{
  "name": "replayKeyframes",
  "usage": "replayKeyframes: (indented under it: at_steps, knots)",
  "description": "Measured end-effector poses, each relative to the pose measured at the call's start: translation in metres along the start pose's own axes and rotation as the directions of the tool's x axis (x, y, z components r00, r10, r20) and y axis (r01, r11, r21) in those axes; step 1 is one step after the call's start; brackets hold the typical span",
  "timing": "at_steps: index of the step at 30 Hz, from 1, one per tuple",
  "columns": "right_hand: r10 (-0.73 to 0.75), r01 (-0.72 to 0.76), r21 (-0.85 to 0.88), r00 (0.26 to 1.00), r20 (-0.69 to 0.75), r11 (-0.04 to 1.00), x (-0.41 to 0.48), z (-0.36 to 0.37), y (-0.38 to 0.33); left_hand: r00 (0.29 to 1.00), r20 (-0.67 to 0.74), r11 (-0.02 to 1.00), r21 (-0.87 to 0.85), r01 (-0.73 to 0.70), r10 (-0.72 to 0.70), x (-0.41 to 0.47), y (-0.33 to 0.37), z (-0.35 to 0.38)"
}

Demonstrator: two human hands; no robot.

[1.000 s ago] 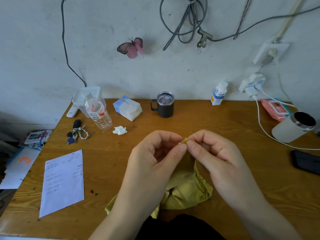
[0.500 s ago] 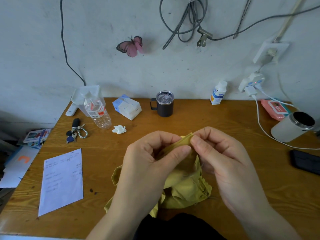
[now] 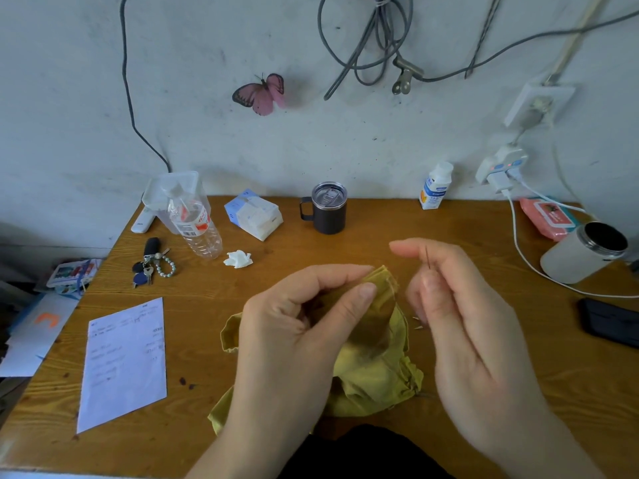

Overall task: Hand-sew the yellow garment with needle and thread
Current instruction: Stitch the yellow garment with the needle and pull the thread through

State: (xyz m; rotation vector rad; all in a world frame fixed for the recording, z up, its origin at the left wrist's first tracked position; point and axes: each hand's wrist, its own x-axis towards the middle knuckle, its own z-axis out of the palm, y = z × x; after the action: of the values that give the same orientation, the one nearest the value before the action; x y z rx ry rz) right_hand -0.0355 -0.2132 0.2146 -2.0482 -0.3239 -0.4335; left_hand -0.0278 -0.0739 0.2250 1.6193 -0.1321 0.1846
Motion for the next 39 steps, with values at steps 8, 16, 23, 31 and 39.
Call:
replayKeyframes:
  at_steps: [8, 16, 23, 31, 39]
  knots:
    - [-0.104, 0.101, -0.24, 0.995, 0.004, 0.965, -0.0072, -0.0043, -0.01, 0.999, -0.03, 0.998, -0.036, 0.044, -0.045, 0.0004, 0.0003, 0.0018]
    - [-0.144, 0.126, -0.284, 0.989, -0.043, 0.95, -0.0088, -0.004, -0.0105, 0.998, -0.055, 0.996, -0.087, 0.029, -0.034, 0.0003, -0.0012, 0.0025]
    - [-0.145, 0.128, -0.293, 0.989, -0.04, 0.947, -0.0099, -0.0033, -0.0074, 0.997, -0.077, 0.995, -0.099, 0.023, -0.03, 0.0003, -0.0019, 0.0033]
    - [-0.149, 0.136, -0.289, 0.988, -0.024, 0.947, -0.009, -0.0029, -0.0086, 0.998, -0.062, 0.999, -0.038, -0.025, 0.023, -0.0006, -0.0041, 0.0018]
    - [-0.153, 0.138, -0.302, 0.988, -0.028, 0.943, -0.0088, -0.0013, -0.0089, 0.986, -0.051, 0.974, 0.173, -0.147, 0.157, -0.003, -0.0062, -0.0008]
